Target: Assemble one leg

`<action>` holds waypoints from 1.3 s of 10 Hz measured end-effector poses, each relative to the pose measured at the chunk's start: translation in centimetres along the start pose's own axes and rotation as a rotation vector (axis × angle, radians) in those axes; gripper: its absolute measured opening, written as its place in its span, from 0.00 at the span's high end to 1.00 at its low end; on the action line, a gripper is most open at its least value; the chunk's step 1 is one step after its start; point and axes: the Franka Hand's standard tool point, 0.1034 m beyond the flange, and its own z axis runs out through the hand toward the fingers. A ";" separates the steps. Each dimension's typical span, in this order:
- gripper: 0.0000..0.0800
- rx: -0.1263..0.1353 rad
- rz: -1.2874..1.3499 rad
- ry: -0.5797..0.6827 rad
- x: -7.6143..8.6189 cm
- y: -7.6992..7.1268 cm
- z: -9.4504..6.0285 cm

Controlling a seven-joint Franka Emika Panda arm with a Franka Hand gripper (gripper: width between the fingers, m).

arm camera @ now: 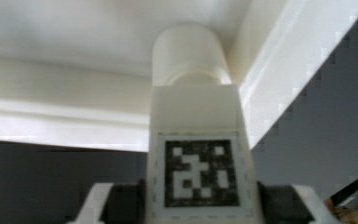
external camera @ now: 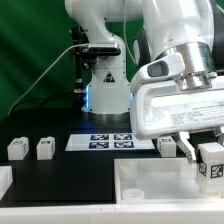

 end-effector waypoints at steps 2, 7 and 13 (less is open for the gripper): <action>0.63 -0.002 0.001 0.000 0.0 0.1 0.0; 0.20 -0.002 0.001 0.000 0.0 0.0 0.0; 0.19 -0.002 0.001 0.000 0.0 0.1 0.0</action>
Offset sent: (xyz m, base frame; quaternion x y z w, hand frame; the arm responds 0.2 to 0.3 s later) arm 0.0000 0.0000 0.0000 0.0000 0.0000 0.0000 1.0000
